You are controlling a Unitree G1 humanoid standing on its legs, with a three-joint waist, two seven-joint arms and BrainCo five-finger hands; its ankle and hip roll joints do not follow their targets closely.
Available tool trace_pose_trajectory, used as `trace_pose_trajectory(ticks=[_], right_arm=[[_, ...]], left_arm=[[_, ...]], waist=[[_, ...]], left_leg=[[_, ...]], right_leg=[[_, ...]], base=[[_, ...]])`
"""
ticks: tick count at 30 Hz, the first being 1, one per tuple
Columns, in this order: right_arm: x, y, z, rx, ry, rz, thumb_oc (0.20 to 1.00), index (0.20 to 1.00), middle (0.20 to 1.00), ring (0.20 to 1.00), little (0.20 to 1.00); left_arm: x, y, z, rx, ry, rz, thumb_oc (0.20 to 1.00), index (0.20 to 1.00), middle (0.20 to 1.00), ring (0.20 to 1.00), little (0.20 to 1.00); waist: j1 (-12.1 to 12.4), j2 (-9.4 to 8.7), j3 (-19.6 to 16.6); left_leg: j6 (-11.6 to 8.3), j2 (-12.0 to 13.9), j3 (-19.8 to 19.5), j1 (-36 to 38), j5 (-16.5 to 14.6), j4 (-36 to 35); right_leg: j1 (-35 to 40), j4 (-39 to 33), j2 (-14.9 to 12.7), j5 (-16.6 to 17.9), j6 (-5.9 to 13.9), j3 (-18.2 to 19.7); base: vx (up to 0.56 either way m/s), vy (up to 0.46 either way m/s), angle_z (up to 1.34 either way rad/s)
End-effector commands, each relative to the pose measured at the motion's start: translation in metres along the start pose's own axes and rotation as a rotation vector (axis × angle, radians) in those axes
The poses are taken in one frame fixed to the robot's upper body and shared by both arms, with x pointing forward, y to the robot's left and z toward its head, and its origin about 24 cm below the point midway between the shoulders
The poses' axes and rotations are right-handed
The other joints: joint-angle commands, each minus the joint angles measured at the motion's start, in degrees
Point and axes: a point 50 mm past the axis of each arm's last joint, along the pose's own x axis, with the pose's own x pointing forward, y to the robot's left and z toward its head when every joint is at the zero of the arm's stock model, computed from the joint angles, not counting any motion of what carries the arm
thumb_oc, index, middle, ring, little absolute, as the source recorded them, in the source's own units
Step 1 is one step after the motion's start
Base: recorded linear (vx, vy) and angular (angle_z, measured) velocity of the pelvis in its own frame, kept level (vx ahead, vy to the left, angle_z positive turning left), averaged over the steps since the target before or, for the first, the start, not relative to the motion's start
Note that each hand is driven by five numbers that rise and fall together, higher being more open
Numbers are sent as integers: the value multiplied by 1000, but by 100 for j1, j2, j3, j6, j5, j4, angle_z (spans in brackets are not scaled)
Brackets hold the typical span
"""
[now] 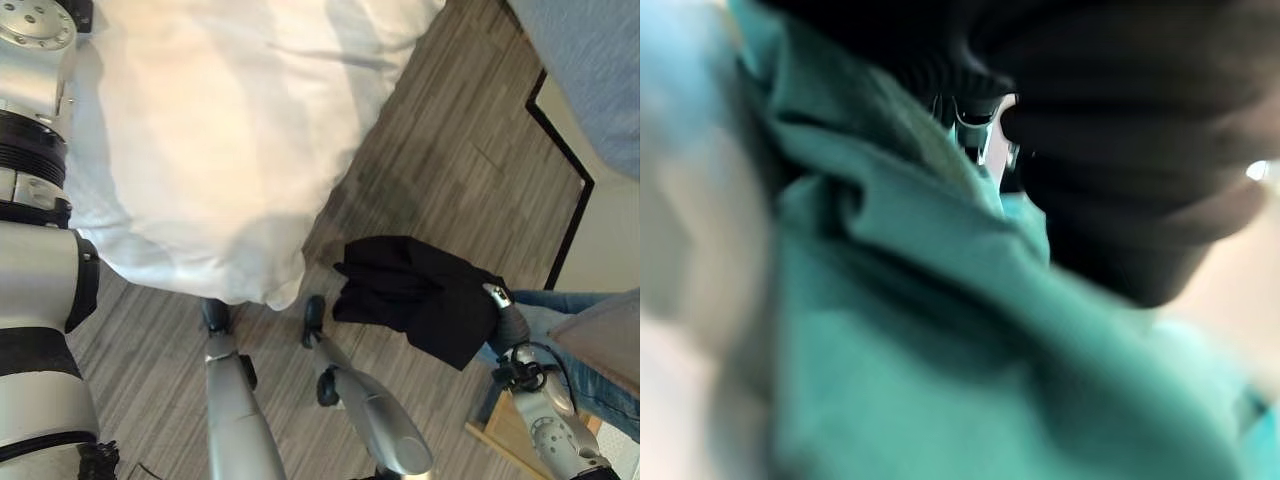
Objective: Pick up bed clothes into laundry basket.
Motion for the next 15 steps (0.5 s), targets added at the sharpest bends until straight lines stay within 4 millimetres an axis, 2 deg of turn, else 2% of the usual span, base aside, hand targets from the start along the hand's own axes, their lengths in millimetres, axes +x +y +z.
trace_pose_trajectory(ticks=[1, 2, 6, 8, 15], right_arm=[[10, 1, 39, -35, -192, 5, 200, 200, 200, 200, 200], [8, -1, 40, -30, -208, -13, 200, 200, 200, 200, 200], [5, -6, 42, -31, -217, -43, 200, 200, 200, 200, 200], [3, -8, 43, -41, -217, -51, 200, 200, 200, 200, 200], [4, -11, 45, -48, -220, -63, 200, 200, 200, 200, 200]], left_arm=[[-11, -26, 11, -108, -72, -121, 200, 200, 200, 200, 200], [-20, -37, 13, -129, -100, -149, 200, 200, 200, 200, 200], [-30, -45, 16, -75, -154, -173, 200, 200, 200, 200, 200], [-40, -53, 20, 29, -228, -189, 200, 200, 200, 200, 200], [-52, -63, 18, 95, -268, -235, 200, 200, 200, 200, 200]], waist=[[-58, -65, 552], [-47, -73, 565], [-10, -56, 612], [6, -13, 657], [11, 59, 722]], left_leg=[[158, -249, 50, 670, 738, -1258], [166, -249, 26, 698, 706, -1220], [169, -238, -3, 721, 697, -1202], [174, -243, -39, 759, 730, -1256], [167, -269, -63, 811, 814, -1389]], right_leg=[[816, 287, -253, -603, 628, -50], [838, 292, -241, -602, 609, -30], [867, 286, -230, -607, 581, -17], [876, 294, -229, -648, 542, -6], [877, 287, -239, -653, 529, -24]], base=[[0, 0, 0], [0, 0, 0], [-23, -23, -3], [-32, -39, -2], [-3, -3, -1]])
